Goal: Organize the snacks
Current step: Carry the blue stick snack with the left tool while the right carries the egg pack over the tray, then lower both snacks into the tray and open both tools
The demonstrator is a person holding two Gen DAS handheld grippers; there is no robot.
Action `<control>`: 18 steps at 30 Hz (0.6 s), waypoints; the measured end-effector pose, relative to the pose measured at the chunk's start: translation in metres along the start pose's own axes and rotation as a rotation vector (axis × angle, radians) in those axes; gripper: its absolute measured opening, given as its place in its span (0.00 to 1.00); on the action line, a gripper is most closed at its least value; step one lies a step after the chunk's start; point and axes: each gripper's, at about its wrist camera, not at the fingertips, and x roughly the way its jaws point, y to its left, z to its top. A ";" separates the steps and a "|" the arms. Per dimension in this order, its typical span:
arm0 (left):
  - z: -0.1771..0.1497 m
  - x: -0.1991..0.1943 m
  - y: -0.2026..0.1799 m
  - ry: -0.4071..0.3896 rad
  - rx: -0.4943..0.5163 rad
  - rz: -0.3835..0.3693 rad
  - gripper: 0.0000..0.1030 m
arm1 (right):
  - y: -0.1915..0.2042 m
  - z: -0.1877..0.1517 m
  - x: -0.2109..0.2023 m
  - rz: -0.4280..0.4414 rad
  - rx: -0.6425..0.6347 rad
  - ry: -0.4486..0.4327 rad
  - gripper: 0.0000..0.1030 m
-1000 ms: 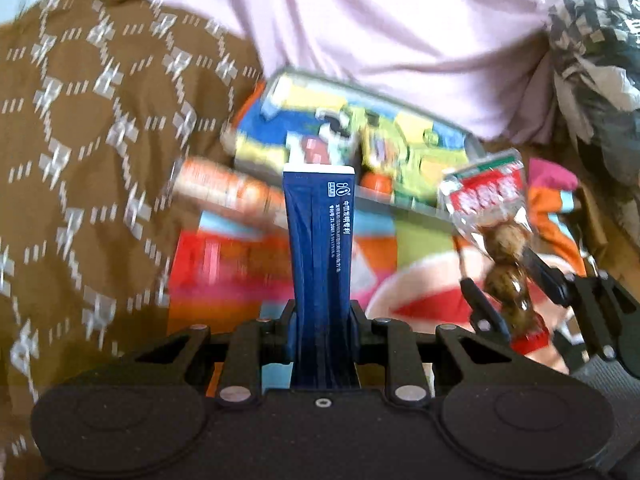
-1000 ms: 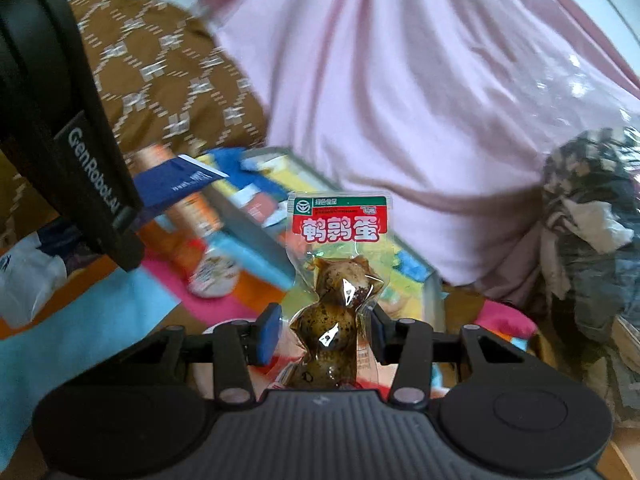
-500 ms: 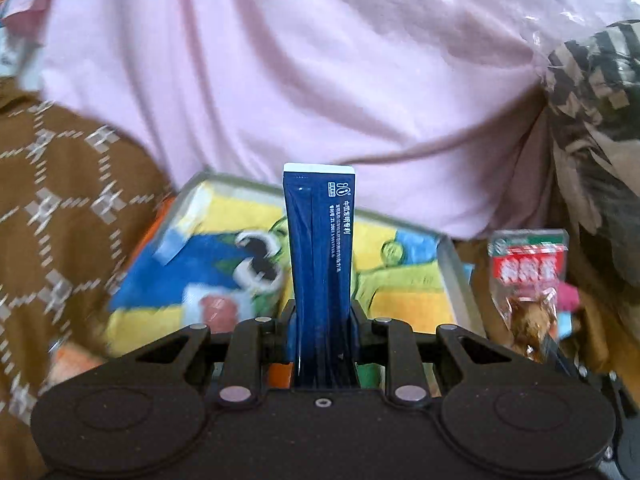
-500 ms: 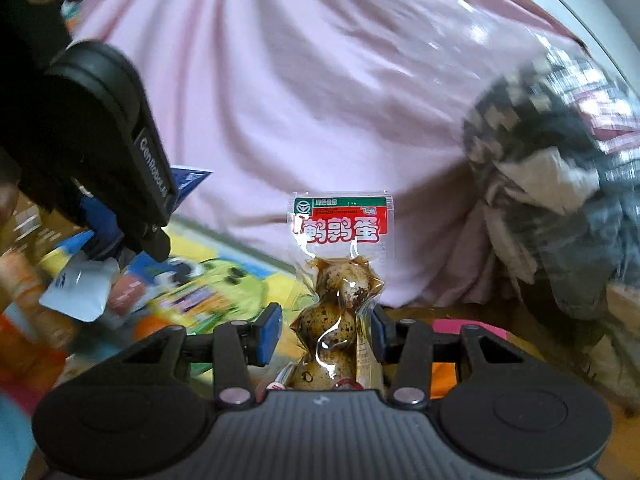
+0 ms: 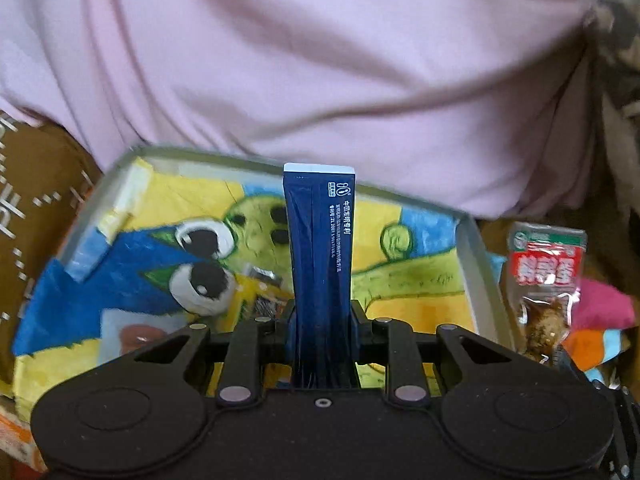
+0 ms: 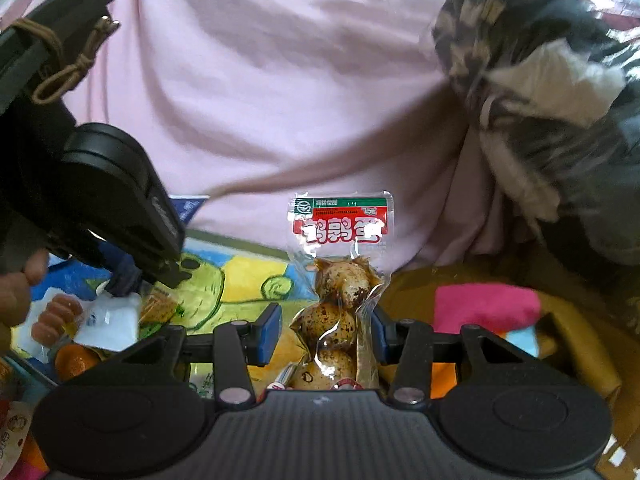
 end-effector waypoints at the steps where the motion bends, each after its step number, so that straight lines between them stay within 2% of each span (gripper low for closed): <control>1: -0.001 0.004 -0.001 0.010 0.006 0.003 0.26 | -0.001 -0.001 0.004 0.011 0.013 0.018 0.49; 5: -0.006 0.016 -0.009 0.034 0.068 0.029 0.26 | -0.008 -0.004 0.018 0.043 0.060 0.078 0.50; 12: -0.010 0.024 -0.017 0.037 0.120 0.048 0.26 | -0.012 -0.008 0.029 0.073 0.095 0.123 0.51; 16: -0.009 0.024 -0.019 0.043 0.114 0.042 0.30 | -0.013 -0.010 0.030 0.079 0.106 0.130 0.53; 18: -0.009 0.023 -0.020 0.039 0.111 0.040 0.36 | -0.013 -0.010 0.029 0.077 0.108 0.129 0.55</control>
